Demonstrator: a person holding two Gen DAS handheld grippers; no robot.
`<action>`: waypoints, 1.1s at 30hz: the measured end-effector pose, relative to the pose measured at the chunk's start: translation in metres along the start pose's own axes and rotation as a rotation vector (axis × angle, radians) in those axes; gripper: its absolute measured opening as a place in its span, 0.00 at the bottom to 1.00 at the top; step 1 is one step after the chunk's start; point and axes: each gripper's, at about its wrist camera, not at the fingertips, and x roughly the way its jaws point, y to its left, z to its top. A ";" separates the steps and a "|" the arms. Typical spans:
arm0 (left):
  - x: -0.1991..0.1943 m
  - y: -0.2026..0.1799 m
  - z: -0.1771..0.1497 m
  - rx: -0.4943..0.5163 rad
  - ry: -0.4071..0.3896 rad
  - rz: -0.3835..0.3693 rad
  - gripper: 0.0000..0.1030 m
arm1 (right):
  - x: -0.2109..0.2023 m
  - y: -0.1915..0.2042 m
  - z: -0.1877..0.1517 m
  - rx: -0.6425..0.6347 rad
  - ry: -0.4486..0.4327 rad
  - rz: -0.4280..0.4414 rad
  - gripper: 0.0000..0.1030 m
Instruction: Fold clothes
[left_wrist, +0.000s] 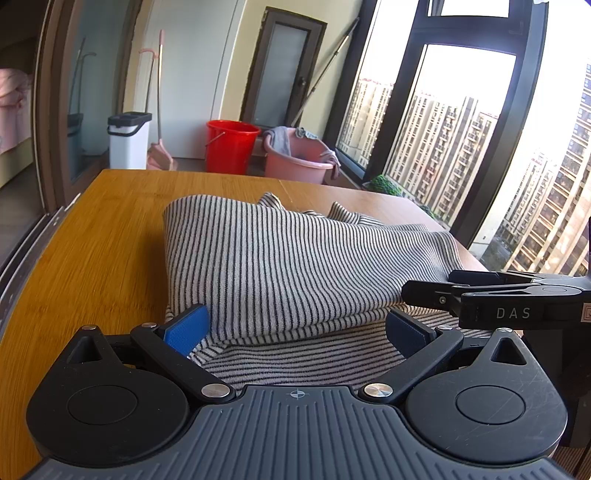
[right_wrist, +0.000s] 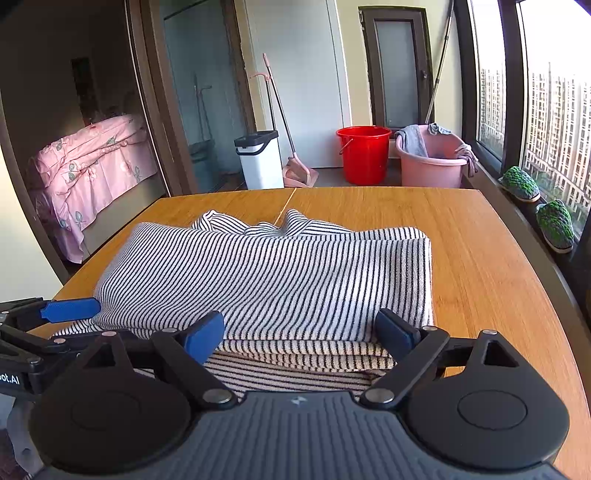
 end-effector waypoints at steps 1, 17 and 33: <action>0.000 0.000 0.000 0.000 0.000 -0.001 1.00 | 0.000 0.000 0.000 0.000 0.001 0.001 0.87; -0.002 0.003 -0.002 0.000 0.005 -0.019 1.00 | -0.016 -0.024 0.010 0.020 0.013 -0.128 0.79; -0.022 0.000 0.003 -0.017 -0.114 -0.049 1.00 | -0.020 -0.028 0.025 -0.011 0.007 -0.071 0.30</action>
